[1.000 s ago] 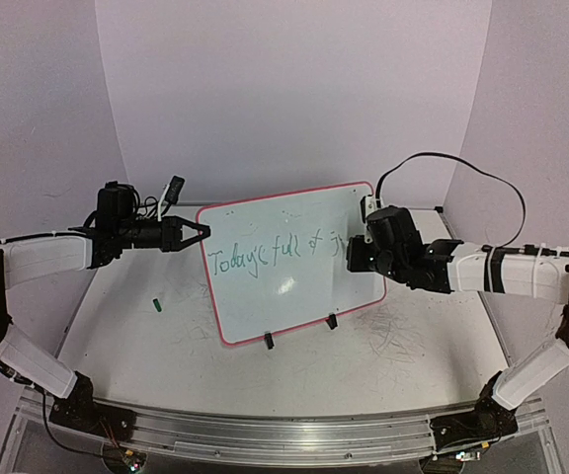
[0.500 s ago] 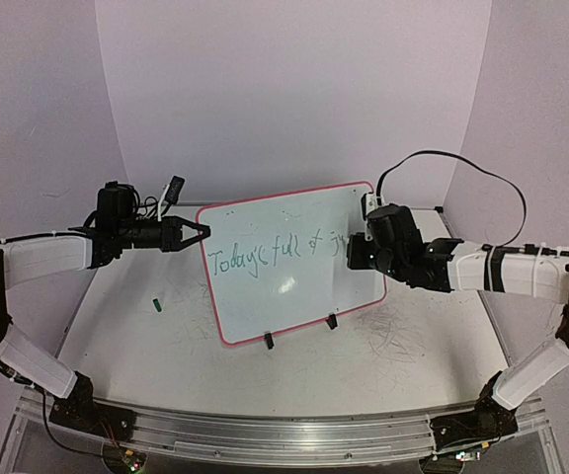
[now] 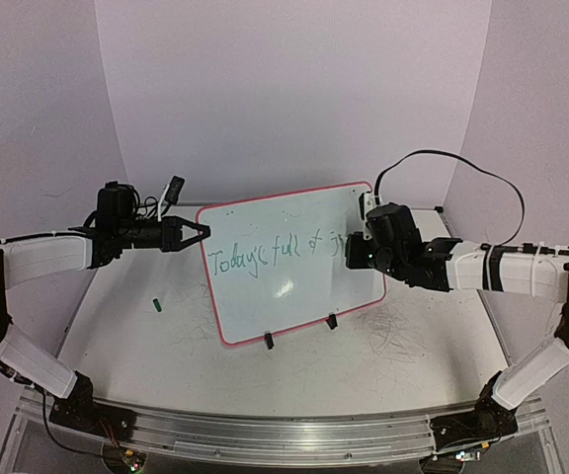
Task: Write a sentence on the whiteboard
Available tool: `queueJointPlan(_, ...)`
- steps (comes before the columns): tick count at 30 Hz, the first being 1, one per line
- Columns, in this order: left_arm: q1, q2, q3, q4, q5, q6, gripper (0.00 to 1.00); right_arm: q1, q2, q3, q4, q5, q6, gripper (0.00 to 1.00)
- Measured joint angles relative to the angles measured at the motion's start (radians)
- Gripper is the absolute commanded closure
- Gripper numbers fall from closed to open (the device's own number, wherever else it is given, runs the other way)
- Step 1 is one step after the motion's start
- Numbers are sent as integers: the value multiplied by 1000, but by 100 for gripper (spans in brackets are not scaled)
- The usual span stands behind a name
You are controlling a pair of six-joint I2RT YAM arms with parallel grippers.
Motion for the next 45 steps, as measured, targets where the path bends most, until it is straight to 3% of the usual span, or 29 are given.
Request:
queueJointPlan(10,0,0,2,-1,1,3,100,-7,-25,-13,-1,-7,8,100)
queueJointPlan(16,-2,0,6,-7,0,6,100,-77,-110,-74,16,-67,19,100)
queueJointPlan(25,-3,0,6,-7,0,9,100,-80,-101,-74,50,-135,-5,100)
queueJointPlan(45,-3,0,6,-8,0,8,100,-80,-50,-70,63,-135,-12,100)
